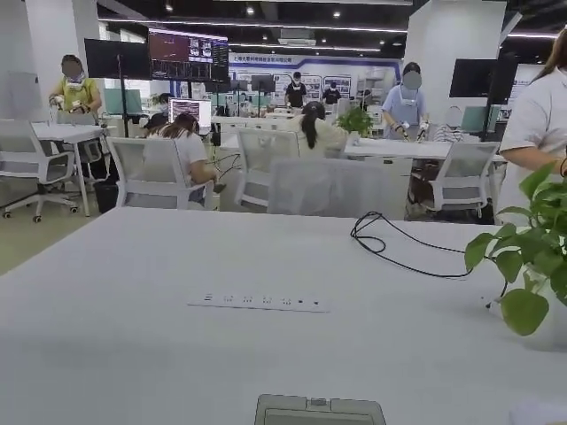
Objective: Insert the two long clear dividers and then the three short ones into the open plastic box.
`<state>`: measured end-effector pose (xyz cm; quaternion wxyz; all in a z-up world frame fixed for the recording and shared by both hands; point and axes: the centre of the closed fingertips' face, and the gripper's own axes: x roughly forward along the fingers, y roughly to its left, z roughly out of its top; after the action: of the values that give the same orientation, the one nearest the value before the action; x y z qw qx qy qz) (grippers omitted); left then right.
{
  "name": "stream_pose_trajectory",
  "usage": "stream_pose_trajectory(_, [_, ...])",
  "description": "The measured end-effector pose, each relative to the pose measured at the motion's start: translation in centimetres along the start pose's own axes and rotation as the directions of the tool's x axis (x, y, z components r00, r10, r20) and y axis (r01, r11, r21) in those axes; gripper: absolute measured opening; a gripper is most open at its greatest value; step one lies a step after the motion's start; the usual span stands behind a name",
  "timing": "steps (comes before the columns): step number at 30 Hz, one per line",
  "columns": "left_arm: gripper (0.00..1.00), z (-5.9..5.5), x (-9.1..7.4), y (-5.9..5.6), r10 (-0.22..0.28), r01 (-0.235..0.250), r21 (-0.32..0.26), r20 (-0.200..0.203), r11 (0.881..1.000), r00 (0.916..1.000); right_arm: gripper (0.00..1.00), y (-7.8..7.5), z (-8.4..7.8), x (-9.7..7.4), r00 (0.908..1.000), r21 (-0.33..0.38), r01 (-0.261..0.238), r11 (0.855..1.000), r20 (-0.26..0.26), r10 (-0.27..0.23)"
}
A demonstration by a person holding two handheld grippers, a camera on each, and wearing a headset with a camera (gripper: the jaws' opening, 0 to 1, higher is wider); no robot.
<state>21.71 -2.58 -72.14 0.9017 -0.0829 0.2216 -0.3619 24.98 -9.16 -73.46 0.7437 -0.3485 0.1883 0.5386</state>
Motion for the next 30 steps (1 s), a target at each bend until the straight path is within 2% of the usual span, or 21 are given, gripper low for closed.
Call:
stream_pose_trajectory(3, [0.39, -0.1, 0.0, -0.3, -0.018, 0.018, -0.009, 0.0, 1.0, 0.9998, 0.32, 0.7, 1.0, 0.5, 0.9996, -0.009, -0.008, 1.0, 0.026, 0.008])
stream_pose_trajectory(7, [0.3, 0.1, -0.1, -0.8, -0.044, 0.045, -0.038, 0.019, 0.998, 0.9988, 0.32, 1.6, 2.3, 1.0, 0.9979, -0.024, -0.023, 0.999, 0.06, 0.024])
stream_pose_trajectory(15, [0.19, 0.6, -0.3, -1.2, -0.066, 0.071, -0.08, 0.059, 0.994, 0.9961, 0.32, 2.4, 4.1, 1.6, 0.9926, -0.032, -0.029, 0.999, 0.117, 0.032])
stream_pose_trajectory(17, [0.13, 0.7, -0.3, -1.2, -0.072, 0.078, -0.085, 0.065, 0.993, 0.9953, 0.32, 2.6, 4.5, 1.7, 0.991, -0.034, -0.03, 0.999, 0.129, 0.034])
stream_pose_trajectory(25, [0.02, 0.8, -0.4, -1.1, -0.066, 0.075, -0.112, 0.081, 0.991, 0.9945, 0.32, 3.0, 5.0, 2.0, 0.9883, -0.05, -0.035, 0.998, 0.147, 0.042])
stream_pose_trajectory(28, [0.0, 0.6, -0.4, -0.7, -0.048, 0.057, -0.12, 0.076, 0.991, 0.9959, 0.32, 2.9, 5.2, 2.0, 0.9878, -0.051, -0.029, 0.998, 0.152, 0.036])
stream_pose_trajectory(30, [0.0, 0.7, -0.4, -0.5, -0.042, 0.057, -0.172, 0.086, 0.983, 0.9954, 0.32, 2.8, 5.2, 2.1, 0.9878, -0.051, -0.023, 0.998, 0.153, 0.031])
